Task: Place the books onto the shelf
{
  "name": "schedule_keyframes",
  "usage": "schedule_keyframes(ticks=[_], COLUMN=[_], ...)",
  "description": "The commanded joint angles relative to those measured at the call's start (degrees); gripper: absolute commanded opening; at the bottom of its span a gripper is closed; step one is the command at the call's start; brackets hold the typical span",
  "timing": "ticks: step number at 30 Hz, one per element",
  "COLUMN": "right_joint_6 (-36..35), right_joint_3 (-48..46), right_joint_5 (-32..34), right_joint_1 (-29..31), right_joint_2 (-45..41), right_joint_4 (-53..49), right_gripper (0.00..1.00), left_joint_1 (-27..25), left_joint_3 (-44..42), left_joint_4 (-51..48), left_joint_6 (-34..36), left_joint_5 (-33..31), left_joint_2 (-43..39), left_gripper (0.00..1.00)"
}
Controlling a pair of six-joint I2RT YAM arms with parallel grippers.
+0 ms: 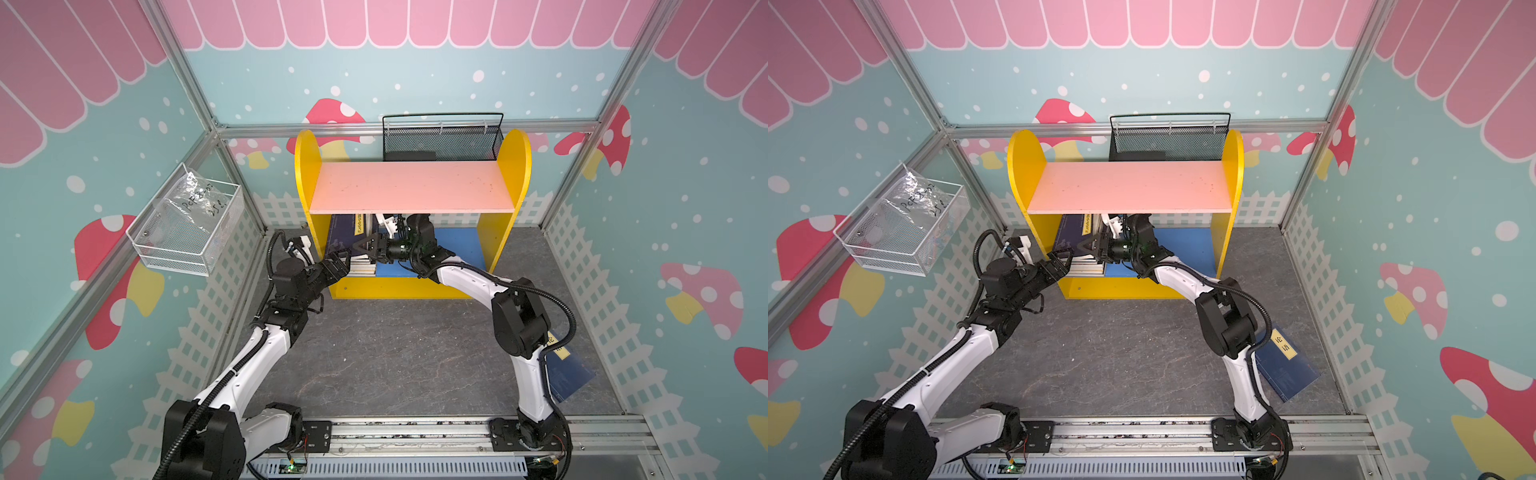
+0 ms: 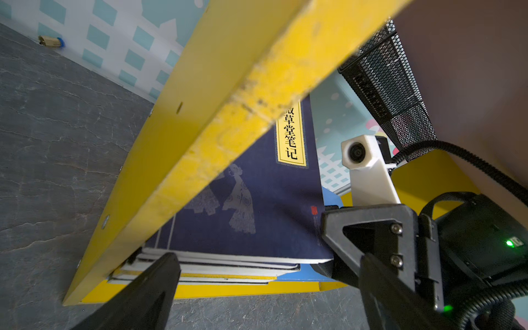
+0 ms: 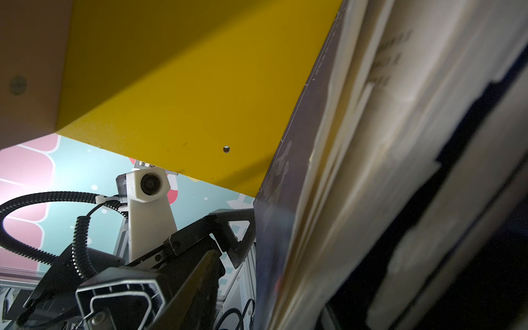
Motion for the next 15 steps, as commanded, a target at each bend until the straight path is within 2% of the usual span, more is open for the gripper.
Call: schedule_keyframes(ticks=[1,8,15], right_joint_6=[-0.52,-0.48,-1.67], right_joint_3=[0.60,0.45,0.01], right_joint_5=[-0.51,-0.47,0.86], right_joint_1=[0.97,1.01,0.70], right_joint_2=[-2.45,-2.53,-3.32], right_joint_4=[2.47,2.49,1.17], right_gripper=[0.50,0.51,0.52], left_joint_1=[0.39,0.35,0.40], left_joint_3=[0.13,-0.34,-1.49], left_joint_4=[1.89,3.91,3.46], left_joint_6=[-0.03,-1.28,-1.65], left_joint_5=[-1.11,-0.98,-1.15], left_joint_2=[1.02,2.25,-0.34], left_gripper=[1.00,0.99,0.99])
